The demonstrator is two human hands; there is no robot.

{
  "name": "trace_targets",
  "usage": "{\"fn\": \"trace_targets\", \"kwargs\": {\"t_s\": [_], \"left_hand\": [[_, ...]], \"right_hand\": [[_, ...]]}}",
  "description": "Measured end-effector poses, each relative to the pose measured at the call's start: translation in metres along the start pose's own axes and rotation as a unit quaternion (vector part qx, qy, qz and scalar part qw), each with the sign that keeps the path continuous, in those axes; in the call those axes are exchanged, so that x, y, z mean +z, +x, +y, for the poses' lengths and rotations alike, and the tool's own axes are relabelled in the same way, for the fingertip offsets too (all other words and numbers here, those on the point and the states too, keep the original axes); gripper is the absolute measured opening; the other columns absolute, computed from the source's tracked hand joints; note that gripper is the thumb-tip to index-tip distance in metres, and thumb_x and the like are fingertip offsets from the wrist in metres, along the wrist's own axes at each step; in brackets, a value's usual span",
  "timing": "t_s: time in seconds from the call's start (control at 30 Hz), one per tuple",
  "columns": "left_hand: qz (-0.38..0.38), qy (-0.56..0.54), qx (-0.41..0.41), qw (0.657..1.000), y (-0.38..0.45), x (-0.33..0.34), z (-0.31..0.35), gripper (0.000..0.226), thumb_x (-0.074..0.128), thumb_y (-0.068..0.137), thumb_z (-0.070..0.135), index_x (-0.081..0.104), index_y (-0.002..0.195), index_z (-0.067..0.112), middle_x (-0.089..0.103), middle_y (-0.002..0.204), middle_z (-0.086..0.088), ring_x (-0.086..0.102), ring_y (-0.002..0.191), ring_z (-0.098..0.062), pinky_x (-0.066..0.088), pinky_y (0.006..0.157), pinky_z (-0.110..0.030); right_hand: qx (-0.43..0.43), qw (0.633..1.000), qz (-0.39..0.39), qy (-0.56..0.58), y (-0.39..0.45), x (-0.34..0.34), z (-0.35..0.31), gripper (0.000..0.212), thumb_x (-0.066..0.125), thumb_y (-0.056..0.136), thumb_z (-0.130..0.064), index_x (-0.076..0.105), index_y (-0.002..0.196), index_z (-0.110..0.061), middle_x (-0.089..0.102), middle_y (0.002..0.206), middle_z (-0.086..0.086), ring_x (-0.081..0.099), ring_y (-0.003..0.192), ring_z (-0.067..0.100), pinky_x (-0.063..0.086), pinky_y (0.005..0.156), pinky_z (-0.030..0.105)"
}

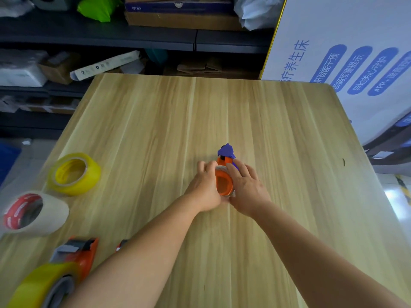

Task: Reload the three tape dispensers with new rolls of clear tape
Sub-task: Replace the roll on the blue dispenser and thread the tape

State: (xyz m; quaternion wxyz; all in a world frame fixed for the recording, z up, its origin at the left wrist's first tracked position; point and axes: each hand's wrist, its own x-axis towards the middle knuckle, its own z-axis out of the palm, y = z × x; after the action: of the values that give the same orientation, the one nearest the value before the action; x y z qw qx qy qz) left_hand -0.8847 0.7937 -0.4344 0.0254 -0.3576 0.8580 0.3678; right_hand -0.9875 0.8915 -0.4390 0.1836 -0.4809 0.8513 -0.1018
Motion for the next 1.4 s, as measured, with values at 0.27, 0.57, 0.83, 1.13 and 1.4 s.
{"fn": "trace_targets", "kwargs": {"t_s": [0.27,0.57,0.83,1.13,1.4], "left_hand": [[-0.012,-0.082,-0.015,0.996,-0.005,-0.023,-0.005,0.101,0.086,0.06,0.044,0.017,0.133,0.031,0.023,0.135,0.008,0.051,0.109,-0.016,0.046,0.095,-0.035],[0.075,0.056,-0.067,0.993,-0.037,-0.076,-0.067,0.1,0.081,0.067,0.041,0.02,0.144,0.022,0.027,0.141,-0.001,0.028,0.13,-0.021,0.034,0.106,-0.037],[0.075,0.106,-0.187,0.974,-0.08,-0.114,-0.142,0.098,0.08,0.069,0.026,0.02,0.147,0.014,0.02,0.147,-0.006,0.028,0.134,-0.028,0.031,0.109,-0.034],[0.055,0.105,-0.234,0.965,-0.087,-0.123,-0.177,0.098,0.075,0.072,0.043,0.02,0.147,0.012,0.025,0.147,-0.006,0.03,0.133,-0.028,0.034,0.107,-0.038],[0.154,0.117,-0.223,0.955,-0.075,-0.147,-0.195,0.068,0.049,0.091,0.049,0.027,0.144,0.013,0.023,0.149,-0.005,0.022,0.137,-0.027,0.031,0.11,-0.044]], "right_hand": [[-0.025,0.999,0.017,-0.012,0.004,-0.012,-0.015,0.089,0.065,0.082,-0.02,0.008,0.152,-0.028,0.019,0.157,-0.009,0.007,0.147,0.019,0.013,0.116,0.032],[-0.1,0.989,-0.107,0.034,0.02,-0.006,-0.105,0.081,0.046,0.087,0.0,0.006,0.154,-0.02,0.035,0.15,0.004,0.047,0.126,0.025,0.039,0.093,0.028],[-0.141,0.958,-0.233,0.091,0.038,0.04,-0.194,0.075,0.045,0.084,0.002,0.017,0.151,-0.016,0.047,0.141,0.013,0.05,0.126,0.027,0.044,0.101,0.035],[-0.142,0.95,-0.258,0.107,0.049,0.066,-0.23,0.062,0.049,0.089,-0.008,0.027,0.146,-0.017,0.046,0.143,0.009,0.048,0.129,0.024,0.042,0.105,0.038],[-0.099,0.967,-0.183,0.146,0.069,0.062,-0.24,0.055,0.038,0.095,-0.009,0.028,0.148,-0.015,0.04,0.149,0.005,0.043,0.133,0.023,0.034,0.104,0.027]]}}
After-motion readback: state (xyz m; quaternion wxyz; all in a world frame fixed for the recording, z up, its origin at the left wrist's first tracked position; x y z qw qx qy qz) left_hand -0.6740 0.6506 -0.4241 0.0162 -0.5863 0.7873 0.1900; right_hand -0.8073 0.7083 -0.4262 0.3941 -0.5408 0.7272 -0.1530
